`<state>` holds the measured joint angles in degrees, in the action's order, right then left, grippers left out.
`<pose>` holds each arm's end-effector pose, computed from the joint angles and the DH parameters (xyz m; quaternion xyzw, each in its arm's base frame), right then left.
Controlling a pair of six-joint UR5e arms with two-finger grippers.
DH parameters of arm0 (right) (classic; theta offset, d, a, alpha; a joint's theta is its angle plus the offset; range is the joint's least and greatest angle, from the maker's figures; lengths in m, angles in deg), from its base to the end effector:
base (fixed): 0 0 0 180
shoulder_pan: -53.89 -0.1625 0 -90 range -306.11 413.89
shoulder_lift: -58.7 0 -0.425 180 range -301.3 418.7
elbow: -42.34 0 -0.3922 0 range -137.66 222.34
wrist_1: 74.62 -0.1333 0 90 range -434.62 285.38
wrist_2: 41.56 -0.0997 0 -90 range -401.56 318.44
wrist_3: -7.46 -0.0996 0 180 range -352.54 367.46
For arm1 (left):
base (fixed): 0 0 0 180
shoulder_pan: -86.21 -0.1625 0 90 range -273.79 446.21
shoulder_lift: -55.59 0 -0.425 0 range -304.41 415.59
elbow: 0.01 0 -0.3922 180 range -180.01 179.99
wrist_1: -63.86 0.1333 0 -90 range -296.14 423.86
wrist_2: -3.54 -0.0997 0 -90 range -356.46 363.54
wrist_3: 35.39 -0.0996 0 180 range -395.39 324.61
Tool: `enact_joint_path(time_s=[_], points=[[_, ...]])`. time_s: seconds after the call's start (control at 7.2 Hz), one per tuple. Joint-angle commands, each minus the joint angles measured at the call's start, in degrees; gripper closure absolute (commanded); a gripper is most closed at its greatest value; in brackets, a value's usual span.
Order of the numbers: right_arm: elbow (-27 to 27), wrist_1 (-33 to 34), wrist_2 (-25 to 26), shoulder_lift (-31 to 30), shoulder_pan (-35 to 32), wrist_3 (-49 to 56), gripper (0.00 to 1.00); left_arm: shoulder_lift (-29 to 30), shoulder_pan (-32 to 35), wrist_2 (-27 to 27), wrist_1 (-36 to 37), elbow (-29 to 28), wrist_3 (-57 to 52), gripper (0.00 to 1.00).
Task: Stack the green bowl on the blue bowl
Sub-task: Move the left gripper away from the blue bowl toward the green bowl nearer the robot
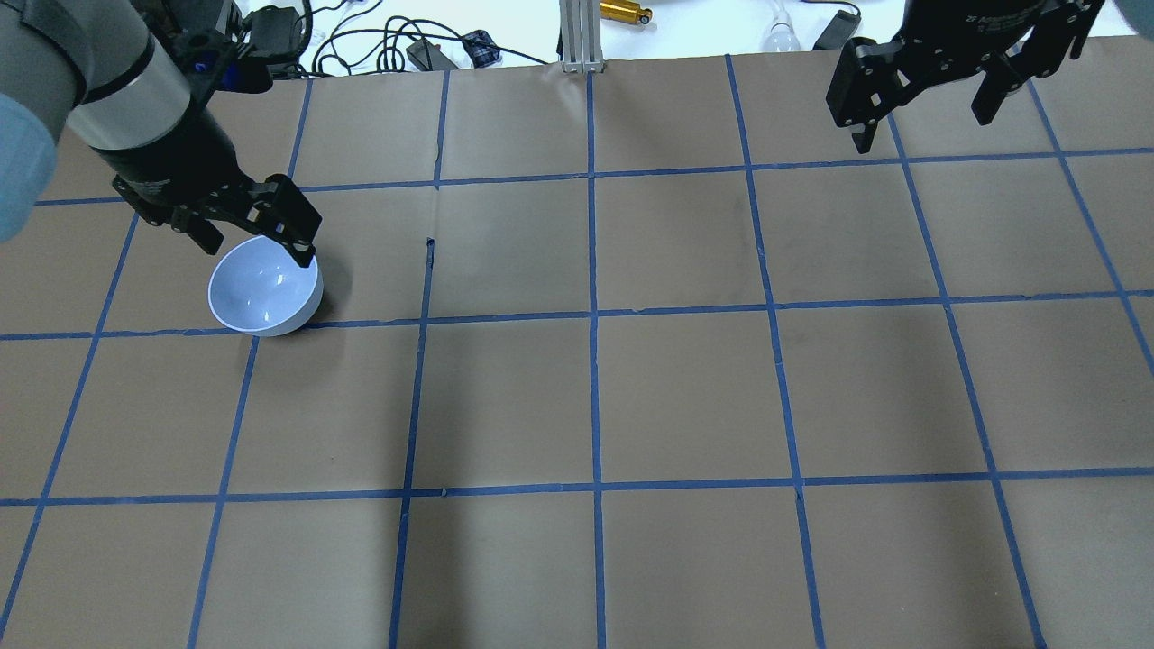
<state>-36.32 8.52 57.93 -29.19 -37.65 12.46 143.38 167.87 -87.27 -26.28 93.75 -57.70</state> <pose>0.1304 -0.5031 0.5561 0.0551 -0.9948 0.0181 0.0833 -0.0620 -0.4865 0.4741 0.1217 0.9924 0.0161 0.0029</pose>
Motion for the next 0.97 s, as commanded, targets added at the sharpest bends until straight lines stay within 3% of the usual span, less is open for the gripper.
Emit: enact_joint_path(time_s=[0.0,0.56,0.83], points=[[0.0,0.0,0.0,0.0,0.0,0.0,0.0,0.5,-8.3,-0.2,0.5,0.0,-13.7,0.0],[0.0,0.0,0.0,0.0,0.0,0.0,0.0,1.6,-28.3,-0.9,0.6,0.0,-49.4,0.0],[0.0,0.0,0.0,0.0,0.0,0.0,0.0,3.8,-34.0,-3.3,2.2,0.1,-62.4,0.0]])
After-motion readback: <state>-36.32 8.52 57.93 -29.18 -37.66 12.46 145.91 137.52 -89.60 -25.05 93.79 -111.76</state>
